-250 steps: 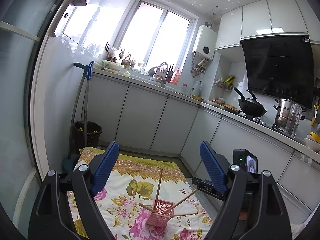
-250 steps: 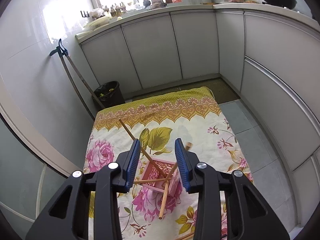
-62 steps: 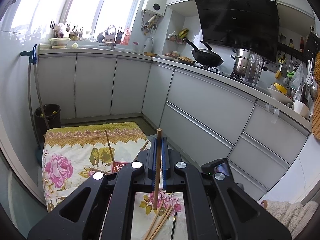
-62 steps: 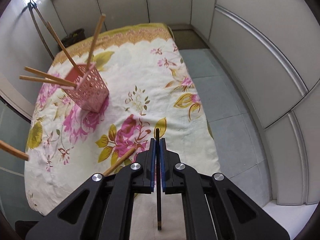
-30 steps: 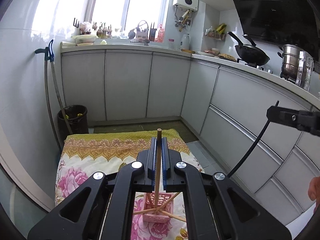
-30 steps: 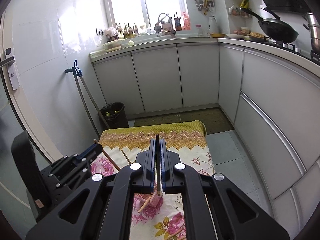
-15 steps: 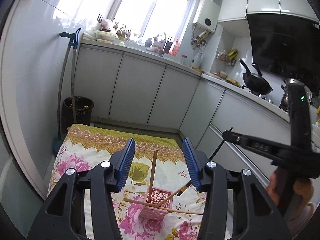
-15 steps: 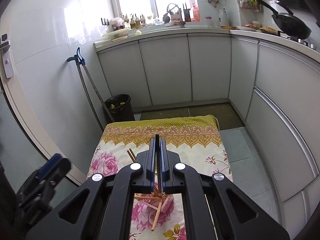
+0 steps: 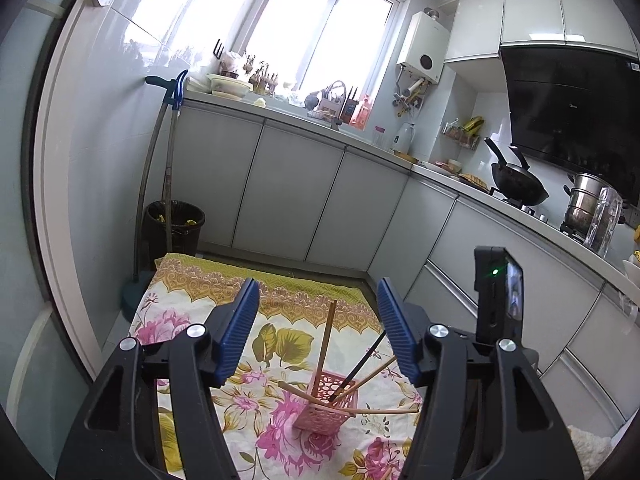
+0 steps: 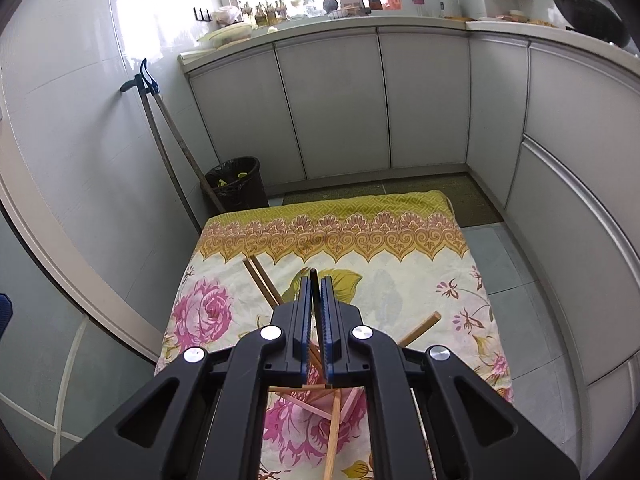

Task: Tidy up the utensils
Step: 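Lower both held items into the pink holder and open both tools, then move the left tool to the loose chopsticks and grasp one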

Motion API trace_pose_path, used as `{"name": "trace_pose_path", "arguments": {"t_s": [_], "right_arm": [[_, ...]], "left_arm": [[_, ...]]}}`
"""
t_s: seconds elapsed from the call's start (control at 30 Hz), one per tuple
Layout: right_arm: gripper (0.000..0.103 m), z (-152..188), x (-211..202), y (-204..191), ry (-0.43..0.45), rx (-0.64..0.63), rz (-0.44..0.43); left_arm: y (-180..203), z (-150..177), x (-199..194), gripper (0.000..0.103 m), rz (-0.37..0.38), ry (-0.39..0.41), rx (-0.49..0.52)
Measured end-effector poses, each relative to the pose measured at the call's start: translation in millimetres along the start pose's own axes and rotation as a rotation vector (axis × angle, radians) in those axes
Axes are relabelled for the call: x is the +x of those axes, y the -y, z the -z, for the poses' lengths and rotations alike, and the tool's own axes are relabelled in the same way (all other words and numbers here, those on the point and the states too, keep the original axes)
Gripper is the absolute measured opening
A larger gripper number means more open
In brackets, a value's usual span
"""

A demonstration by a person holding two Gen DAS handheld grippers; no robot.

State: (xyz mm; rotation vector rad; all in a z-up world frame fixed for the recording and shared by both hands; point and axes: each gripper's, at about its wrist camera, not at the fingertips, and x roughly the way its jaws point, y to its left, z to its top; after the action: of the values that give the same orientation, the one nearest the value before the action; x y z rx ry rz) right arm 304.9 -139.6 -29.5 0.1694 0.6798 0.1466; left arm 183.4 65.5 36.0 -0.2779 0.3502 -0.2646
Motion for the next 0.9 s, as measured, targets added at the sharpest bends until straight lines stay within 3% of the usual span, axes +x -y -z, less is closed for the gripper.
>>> {"name": "trace_pose_path", "arguments": {"t_s": [0.17,0.23,0.3,0.37,0.43,0.53,0.63,0.73,0.83,0.9], "right_arm": [[0.010,13.0,17.1,-0.2,-0.043,0.019,-0.029],[0.032,14.5,14.0,0.2,-0.033,0.016,-0.028],[0.039,15.0,2.9,1.4,0.000,0.024,-0.034],[0.053,14.4,-13.8,6.2,0.041,0.047,-0.043],[0.075,15.7,-33.8,13.3,0.100,0.081,-0.036],[0.089,22.6,-68.4,27.2,0.204,0.128,-0.010],[0.096,40.2,-102.2,43.3,0.275,0.164,0.017],[0.096,68.0,-129.8,62.4,0.323,0.193,0.090],[0.096,104.4,-142.8,83.6,0.295,0.209,0.203],[0.096,131.3,-141.5,97.6,0.216,0.212,0.272]], "left_arm": [[-3.2,-1.0,-2.4,0.060,-0.002,0.004,-0.006],[-3.2,-0.8,-2.9,0.060,0.000,0.000,-0.006],[-3.7,-0.9,-4.3,0.061,0.006,0.000,-0.008],[-2.0,-1.6,-6.0,0.061,0.015,-0.003,-0.006],[1.6,-2.1,-8.3,0.063,0.022,-0.006,0.005],[8.6,-1.4,-15.1,0.071,0.048,-0.003,0.023],[21.8,0.3,-24.0,0.081,0.101,0.002,0.063],[43.2,3.8,-33.8,0.090,0.178,0.001,0.127],[69.5,12.3,-40.7,0.095,0.295,-0.035,0.202],[91.3,21.9,-42.5,0.096,0.365,-0.076,0.270]]}}
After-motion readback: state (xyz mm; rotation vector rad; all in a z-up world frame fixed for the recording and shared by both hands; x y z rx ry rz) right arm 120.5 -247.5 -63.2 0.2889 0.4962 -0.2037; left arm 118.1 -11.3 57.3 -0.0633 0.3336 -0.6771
